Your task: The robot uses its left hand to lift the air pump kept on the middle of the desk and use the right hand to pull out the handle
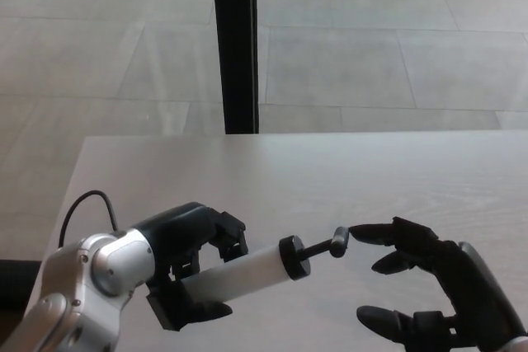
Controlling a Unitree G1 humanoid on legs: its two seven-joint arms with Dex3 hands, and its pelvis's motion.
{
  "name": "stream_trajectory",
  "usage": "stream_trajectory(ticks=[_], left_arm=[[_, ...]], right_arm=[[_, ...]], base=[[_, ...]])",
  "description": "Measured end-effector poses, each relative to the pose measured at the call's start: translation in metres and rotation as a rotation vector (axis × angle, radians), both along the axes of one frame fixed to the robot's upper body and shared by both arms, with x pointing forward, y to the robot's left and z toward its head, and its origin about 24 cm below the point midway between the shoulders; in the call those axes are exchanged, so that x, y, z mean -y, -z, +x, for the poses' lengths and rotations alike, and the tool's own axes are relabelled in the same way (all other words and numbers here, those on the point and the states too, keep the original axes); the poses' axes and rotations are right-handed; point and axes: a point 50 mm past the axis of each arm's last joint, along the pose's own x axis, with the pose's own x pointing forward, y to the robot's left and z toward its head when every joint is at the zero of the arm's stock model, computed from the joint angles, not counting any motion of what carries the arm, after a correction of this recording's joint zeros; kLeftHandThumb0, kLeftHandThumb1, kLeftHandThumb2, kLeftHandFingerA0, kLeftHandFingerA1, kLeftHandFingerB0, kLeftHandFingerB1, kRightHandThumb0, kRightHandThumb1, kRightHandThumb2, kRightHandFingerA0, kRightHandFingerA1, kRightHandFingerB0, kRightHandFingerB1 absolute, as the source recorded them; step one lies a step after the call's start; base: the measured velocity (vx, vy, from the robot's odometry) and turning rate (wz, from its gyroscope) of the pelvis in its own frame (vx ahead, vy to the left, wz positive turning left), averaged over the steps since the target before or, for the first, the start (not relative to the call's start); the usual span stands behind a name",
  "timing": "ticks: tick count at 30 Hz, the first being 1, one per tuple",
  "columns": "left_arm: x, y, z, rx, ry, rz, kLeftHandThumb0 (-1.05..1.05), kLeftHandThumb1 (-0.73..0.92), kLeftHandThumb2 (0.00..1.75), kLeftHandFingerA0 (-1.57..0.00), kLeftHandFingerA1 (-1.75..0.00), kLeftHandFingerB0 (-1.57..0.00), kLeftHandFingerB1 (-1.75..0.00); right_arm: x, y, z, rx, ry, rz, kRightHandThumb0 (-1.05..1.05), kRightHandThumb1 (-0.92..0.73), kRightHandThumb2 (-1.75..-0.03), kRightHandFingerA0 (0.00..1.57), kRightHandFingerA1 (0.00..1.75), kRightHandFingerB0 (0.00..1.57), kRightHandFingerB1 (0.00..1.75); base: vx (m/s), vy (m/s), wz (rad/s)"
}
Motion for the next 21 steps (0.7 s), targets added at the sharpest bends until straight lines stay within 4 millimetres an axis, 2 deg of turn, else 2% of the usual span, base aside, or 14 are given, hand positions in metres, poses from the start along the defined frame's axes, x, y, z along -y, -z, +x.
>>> stream_trajectory(ticks=[4, 6, 8, 9, 12, 15, 17, 21], left_arm=[[0.001, 0.002, -0.001, -0.001, 0.006, 0.01, -0.21, 0.39, 1.38, -0.85, -1.75, -0.77, -1.59], [0.001, 0.002, -0.001, -0.001, 0.006, 0.013, -0.22, 0.4, 1.38, -0.87, -1.75, -0.73, -1.66], [0.001, 0.002, -0.001, -0.001, 0.007, 0.015, -0.22, 0.4, 1.37, -0.86, -1.75, -0.78, -1.6], [0.001, 0.002, -0.001, -0.001, 0.008, 0.015, -0.22, 0.42, 1.36, -0.87, -1.75, -0.73, -1.64], [0.001, 0.002, -0.001, -0.001, 0.009, 0.017, -0.21, 0.4, 1.38, -0.85, -1.75, -0.79, -1.59], [0.002, 0.002, -0.001, 0.003, 0.01, 0.015, -0.21, 0.41, 1.37, -0.86, -1.75, -0.75, -1.63], [0.003, 0.001, -0.001, 0.006, 0.011, 0.013, -0.21, 0.39, 1.42, -0.92, -1.75, -0.82, -1.65], [0.004, 0.0, 0.001, 0.012, 0.011, 0.014, -0.21, 0.39, 1.39, -0.9, -1.75, -0.78, -1.63]], right_arm=[[0.003, -0.004, 0.003, 0.028, 0.029, 0.002, -0.36, -0.53, -0.56, 0.5, 0.95, 0.47, 0.42], [0.004, -0.006, 0.005, 0.038, 0.046, 0.004, -0.35, -0.53, -0.56, 0.51, 0.92, 0.46, 0.43], [0.004, -0.006, 0.006, 0.046, 0.061, 0.007, -0.34, -0.53, -0.56, 0.51, 0.92, 0.46, 0.43], [0.005, -0.007, 0.007, 0.049, 0.066, 0.008, -0.33, -0.53, -0.56, 0.51, 0.92, 0.46, 0.43], [0.004, -0.007, 0.007, 0.053, 0.075, 0.004, -0.36, -0.52, -0.56, 0.52, 0.99, 0.46, 0.45], [0.002, -0.006, 0.007, 0.053, 0.072, -0.005, -0.37, -0.52, -0.56, 0.52, 1.0, 0.45, 0.45], [0.0, -0.004, 0.006, 0.05, 0.066, -0.014, -0.38, -0.52, -0.56, 0.53, 1.01, 0.47, 0.45], [-0.006, 0.003, 0.003, 0.028, 0.041, -0.044, -0.37, -0.52, -0.56, 0.52, 1.01, 0.47, 0.44]], base=[[0.0, 0.0, 0.0], [0.0, 0.0, 0.0], [0.0, 0.0, 0.0], [0.0, 0.0, 0.0], [0.0, 0.0, 0.0], [0.0, 0.0, 0.0], [0.0, 0.0, 0.0], [0.0, 0.0, 0.0]])
